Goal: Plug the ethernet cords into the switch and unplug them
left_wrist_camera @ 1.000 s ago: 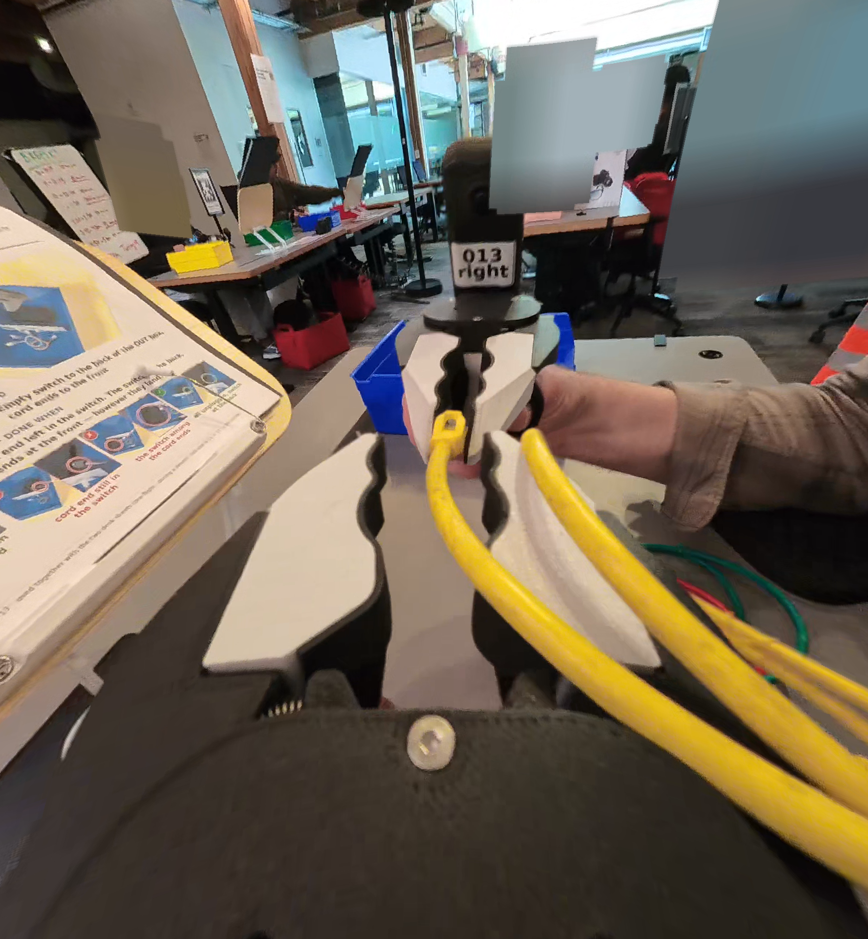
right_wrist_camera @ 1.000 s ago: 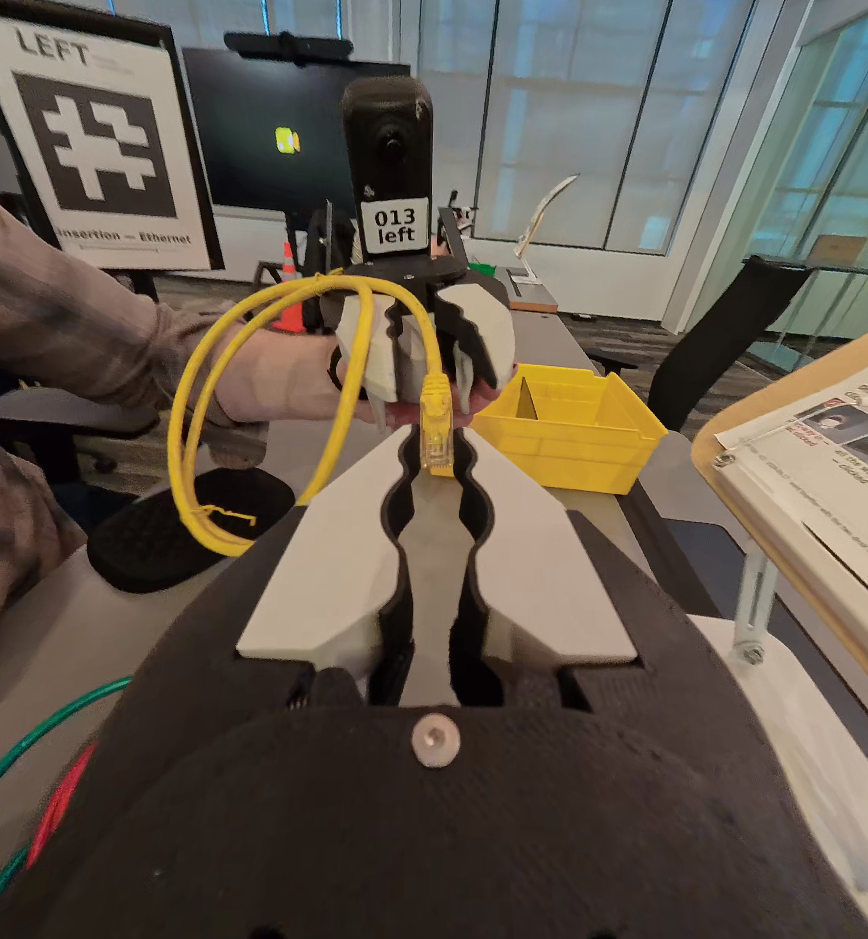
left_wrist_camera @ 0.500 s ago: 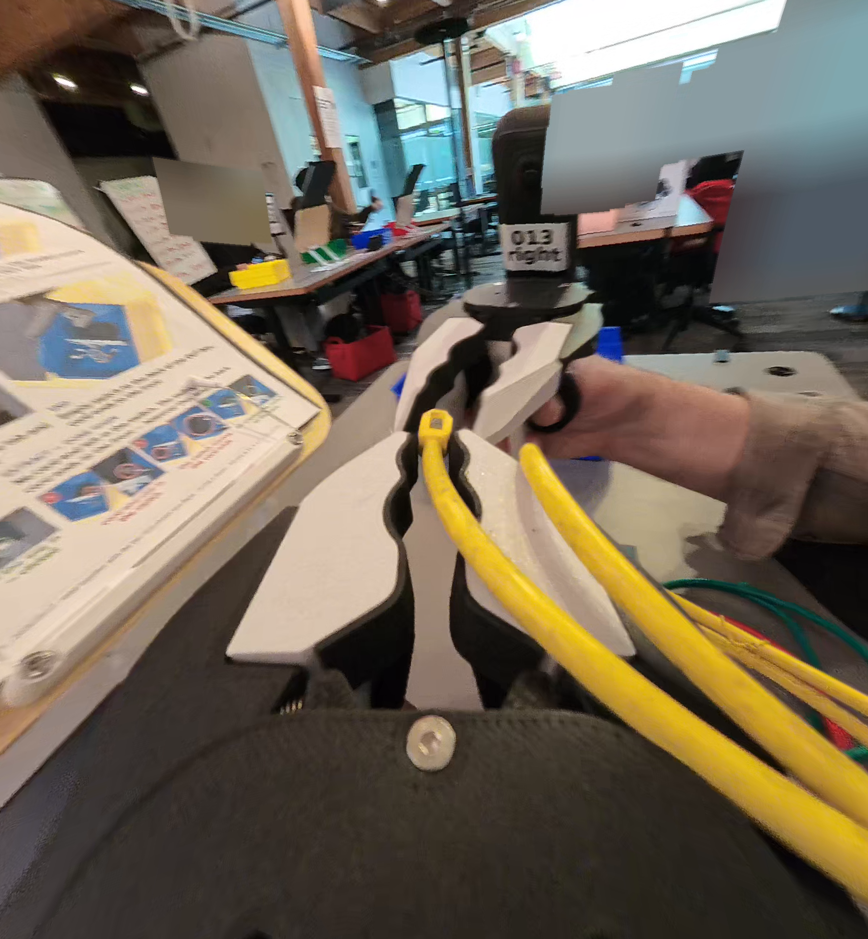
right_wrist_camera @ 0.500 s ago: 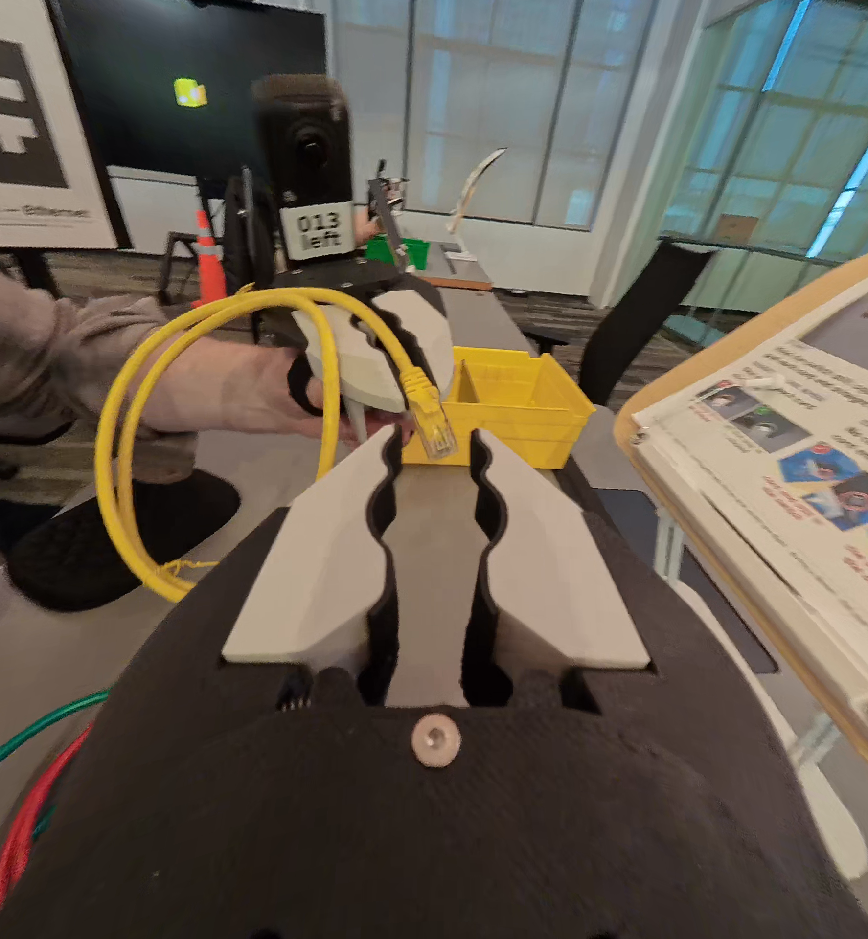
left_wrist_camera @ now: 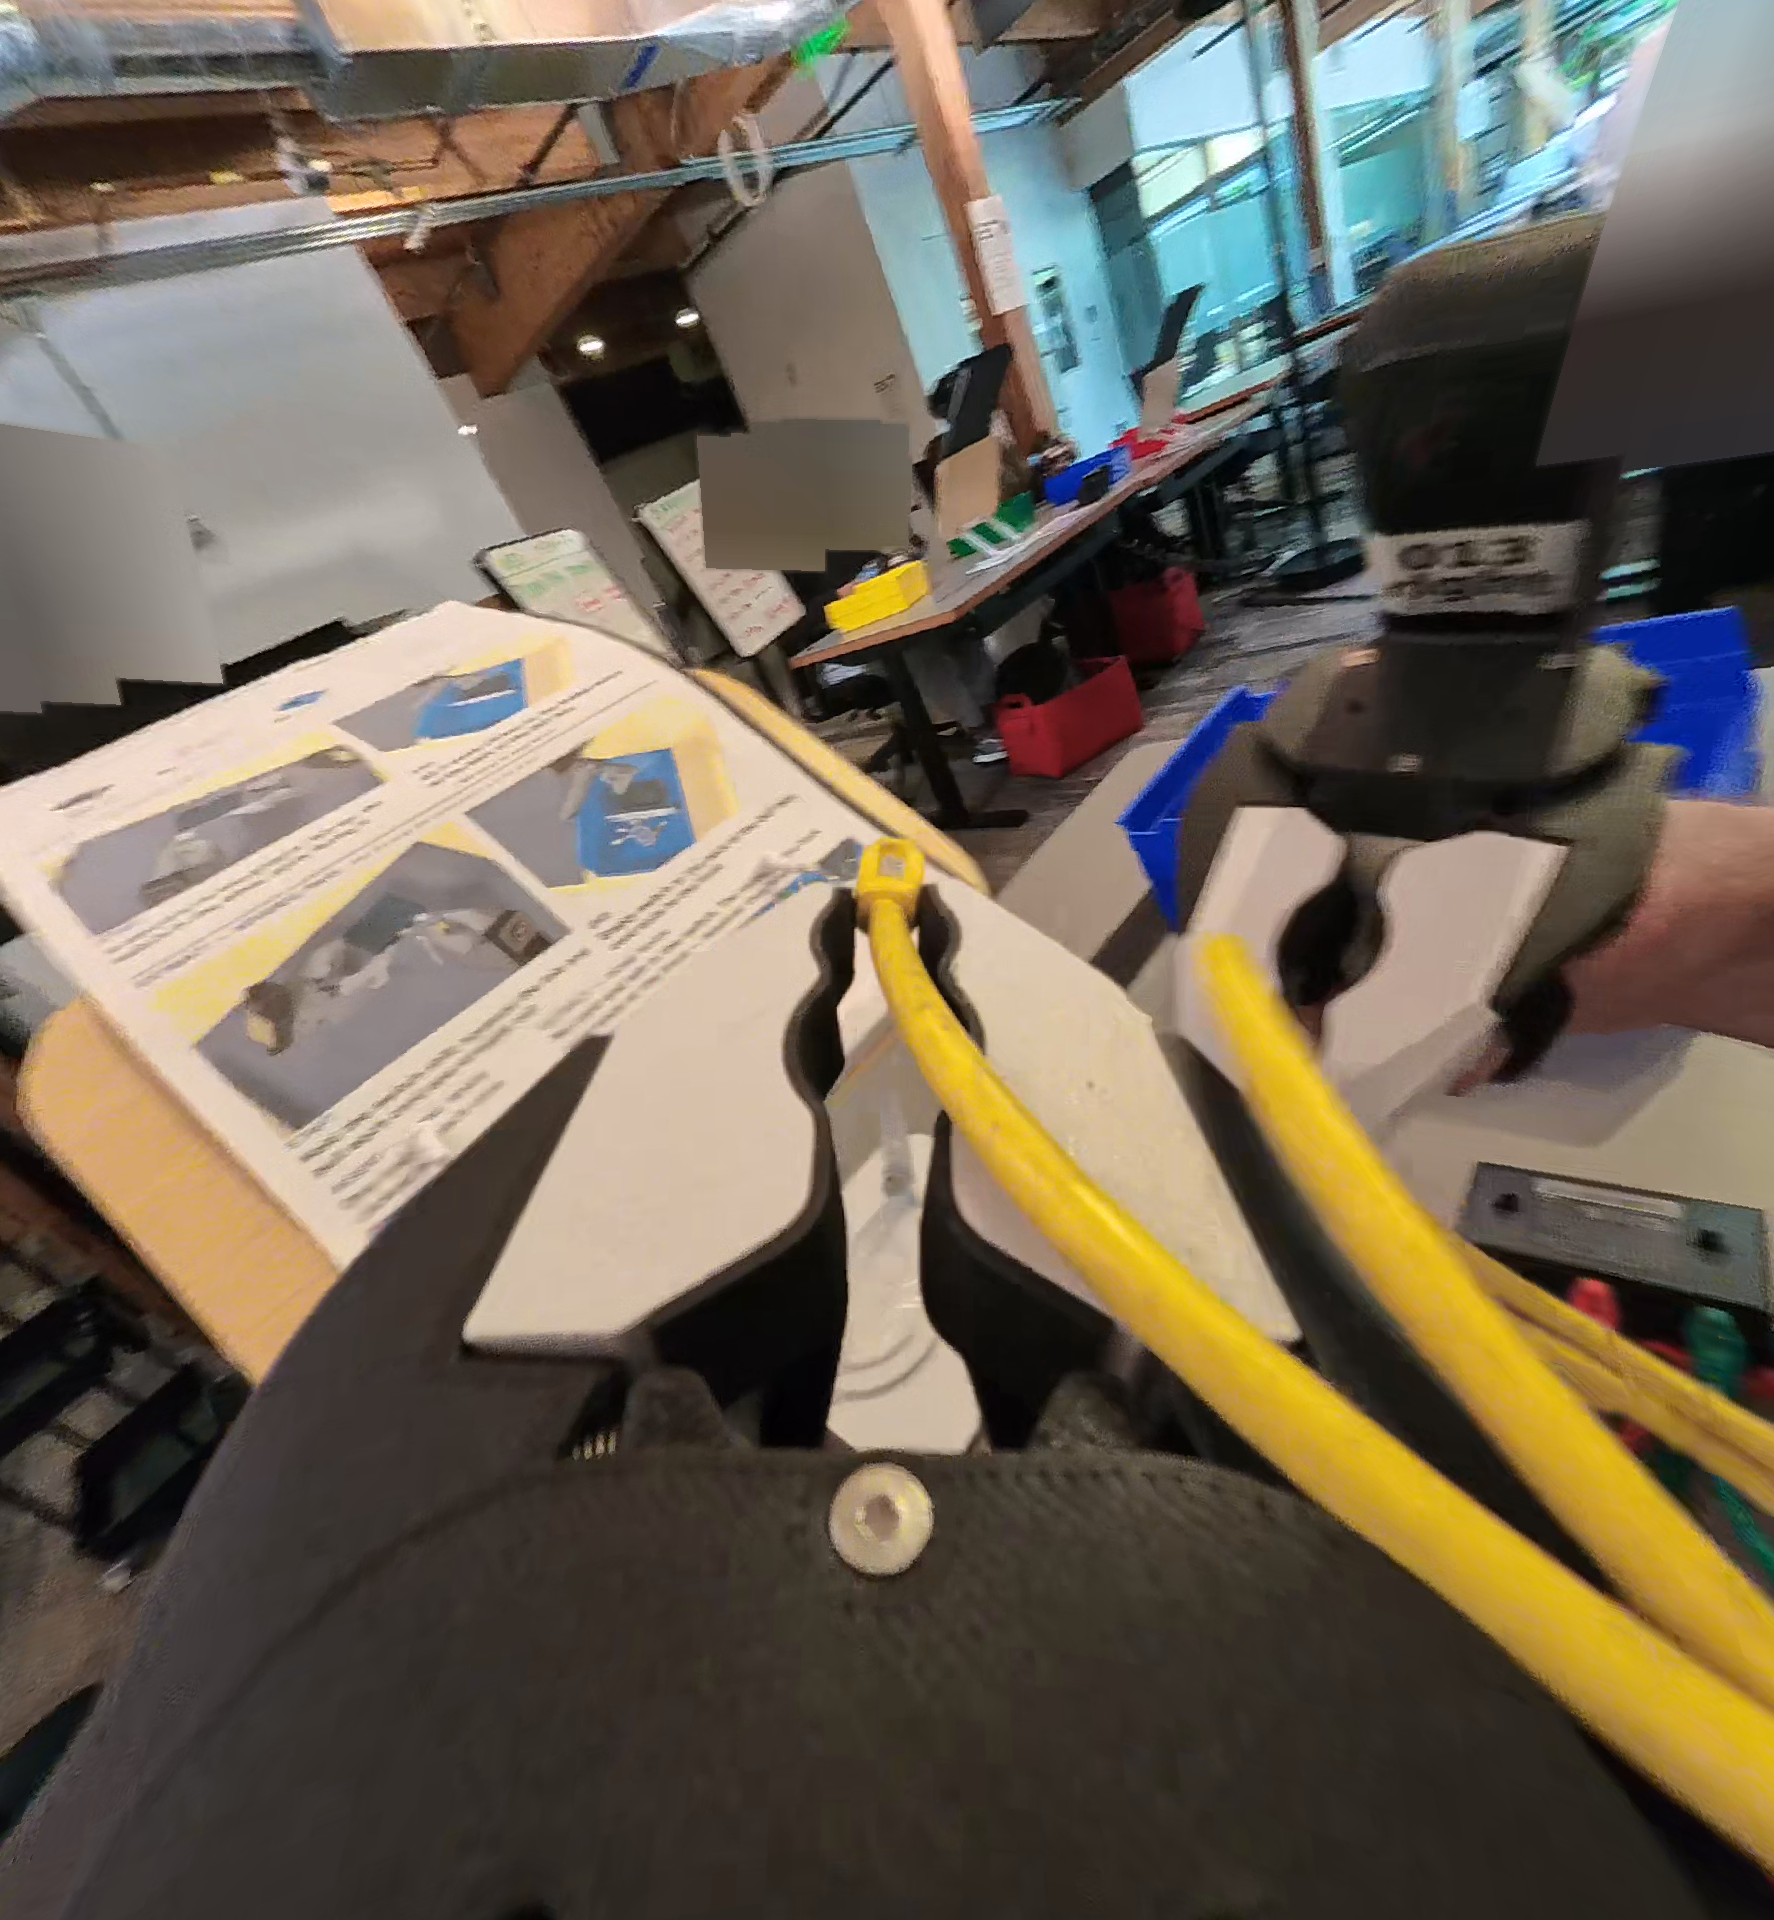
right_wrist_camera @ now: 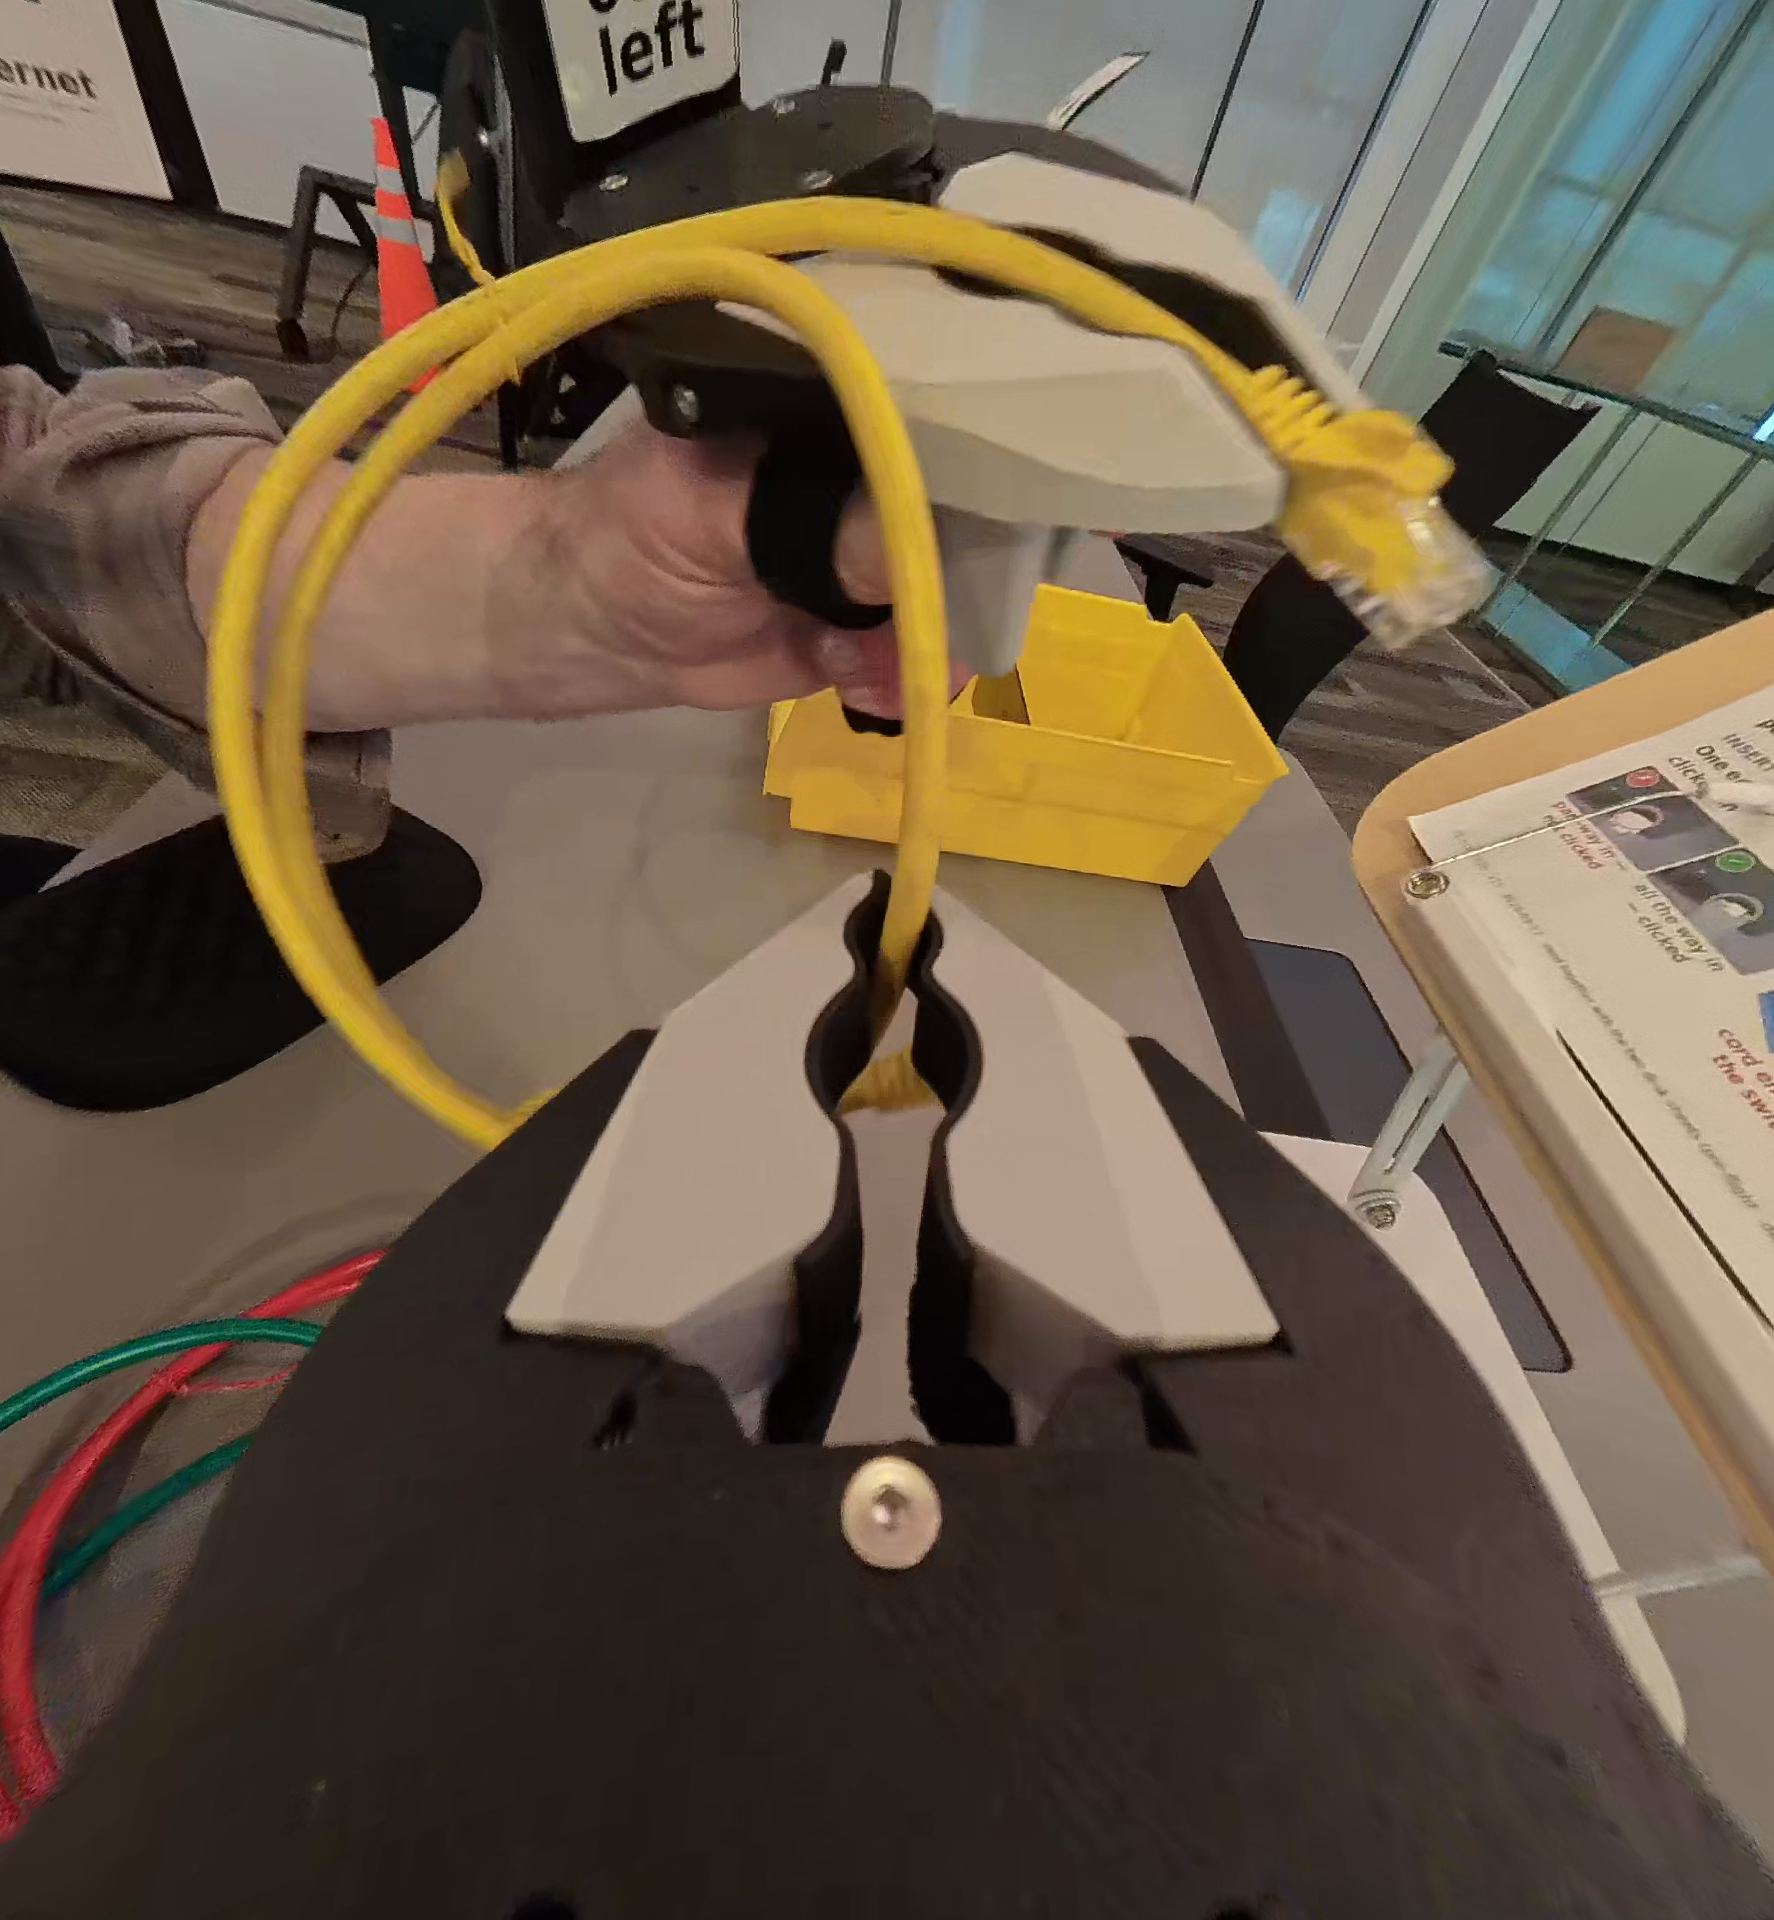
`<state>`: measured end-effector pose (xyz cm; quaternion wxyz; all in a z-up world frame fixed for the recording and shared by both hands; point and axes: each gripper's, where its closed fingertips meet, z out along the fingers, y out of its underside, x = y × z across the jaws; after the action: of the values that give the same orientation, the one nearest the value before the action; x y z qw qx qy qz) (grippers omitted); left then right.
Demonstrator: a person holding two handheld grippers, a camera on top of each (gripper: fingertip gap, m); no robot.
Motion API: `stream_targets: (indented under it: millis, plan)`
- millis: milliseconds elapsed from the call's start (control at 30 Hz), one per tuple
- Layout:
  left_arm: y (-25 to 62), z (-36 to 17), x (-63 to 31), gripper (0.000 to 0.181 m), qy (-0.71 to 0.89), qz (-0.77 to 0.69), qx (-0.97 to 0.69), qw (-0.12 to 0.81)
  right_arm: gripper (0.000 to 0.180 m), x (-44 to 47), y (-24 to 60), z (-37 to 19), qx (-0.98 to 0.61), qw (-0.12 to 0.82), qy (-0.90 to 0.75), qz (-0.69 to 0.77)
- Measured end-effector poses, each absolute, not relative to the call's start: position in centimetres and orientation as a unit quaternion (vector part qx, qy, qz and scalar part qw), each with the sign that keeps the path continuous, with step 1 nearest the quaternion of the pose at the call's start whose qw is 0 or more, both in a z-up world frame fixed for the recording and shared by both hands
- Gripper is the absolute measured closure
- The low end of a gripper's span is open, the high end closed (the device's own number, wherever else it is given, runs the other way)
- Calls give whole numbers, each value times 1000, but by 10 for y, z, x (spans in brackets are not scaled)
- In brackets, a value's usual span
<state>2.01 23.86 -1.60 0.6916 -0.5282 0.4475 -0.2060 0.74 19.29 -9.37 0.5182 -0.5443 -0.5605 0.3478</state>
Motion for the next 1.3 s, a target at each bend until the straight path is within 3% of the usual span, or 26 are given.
stream_targets:
  millis: [367,567,700,833,933,1067,1300]
  plan:
    - [319,21,-57,169,309,57,-587,746,180,-20,159,-90,-528,498,-633,270]
    - [346,3,-65,169,310,151,-592,728,180,-61,101,-78,-465,470,-672,334]
    - [346,-15,-48,169,332,166,-598,711,180,-72,94,-91,-469,460,-698,287]
    - [343,-33,-30,169,369,151,-597,696,180,-80,101,-120,-486,433,-719,242]
    - [339,-37,-29,169,368,71,-608,700,180,-69,102,-108,-478,430,-697,316]
    - [312,-18,-21,169,388,-98,-568,719,147,-39,101,-71,-448,451,-663,396]
    - [253,1,13,169,451,-229,-495,707,123,27,117,-6,-393,530,-558,502]
